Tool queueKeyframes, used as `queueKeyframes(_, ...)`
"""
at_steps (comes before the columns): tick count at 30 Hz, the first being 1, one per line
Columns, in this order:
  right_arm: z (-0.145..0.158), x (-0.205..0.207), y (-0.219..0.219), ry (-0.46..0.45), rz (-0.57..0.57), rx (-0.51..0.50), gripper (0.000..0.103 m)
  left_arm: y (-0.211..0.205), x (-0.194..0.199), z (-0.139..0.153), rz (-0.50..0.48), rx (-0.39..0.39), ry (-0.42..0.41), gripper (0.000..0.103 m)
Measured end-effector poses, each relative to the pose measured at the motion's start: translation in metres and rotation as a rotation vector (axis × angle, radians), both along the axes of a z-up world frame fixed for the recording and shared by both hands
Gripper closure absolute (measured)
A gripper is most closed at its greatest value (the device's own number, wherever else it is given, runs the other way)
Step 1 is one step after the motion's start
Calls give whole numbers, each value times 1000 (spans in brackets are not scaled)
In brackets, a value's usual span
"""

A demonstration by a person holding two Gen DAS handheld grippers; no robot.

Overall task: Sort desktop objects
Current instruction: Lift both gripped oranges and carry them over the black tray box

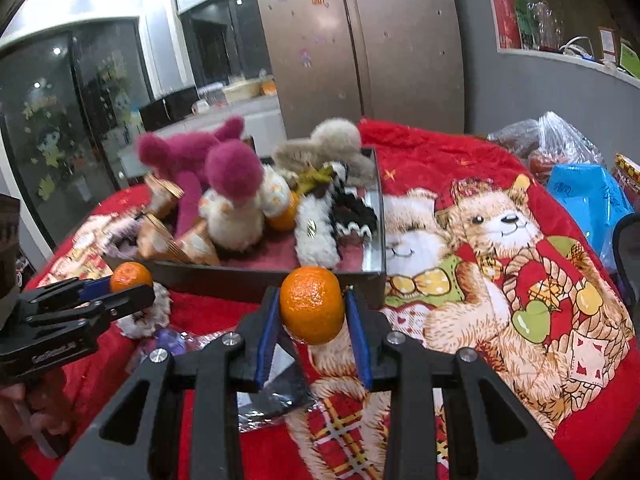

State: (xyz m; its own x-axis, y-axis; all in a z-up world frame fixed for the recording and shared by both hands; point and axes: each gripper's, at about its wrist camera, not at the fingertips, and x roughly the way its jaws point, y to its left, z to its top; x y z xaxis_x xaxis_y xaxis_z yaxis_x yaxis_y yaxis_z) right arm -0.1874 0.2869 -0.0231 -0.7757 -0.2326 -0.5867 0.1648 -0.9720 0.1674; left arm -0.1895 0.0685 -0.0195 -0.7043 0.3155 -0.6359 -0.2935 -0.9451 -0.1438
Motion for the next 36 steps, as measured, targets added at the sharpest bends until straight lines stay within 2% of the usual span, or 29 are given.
queueKeyframes(13, 11, 4, -27, 66, 79, -132, 70, -33, -15, 32, 31, 27, 65, 64)
queueKeyframes(17, 20, -3, -51, 77, 108, -117, 70, -42, -27, 42, 42, 31, 63, 64)
queueKeyframes(21, 41, -18, -78, 96, 115, -90, 70, -46, -40, 60, 85, 9, 78, 64)
queueKeyframes(24, 57, -37, -92, 85, 108, -108, 70, -50, -51, 72, 108, 10, 61, 64)
queueKeyframes(28, 74, -64, -105, 89, 87, -126, 70, -47, -63, 79, 125, -61, 73, 64)
queueKeyframes(32, 73, -85, -114, 60, 73, -120, 70, -58, -70, 77, 158, -41, 81, 64)
queueKeyframes(36, 59, -97, -119, 52, 70, -134, 70, -58, -79, 71, 134, -99, 96, 64)
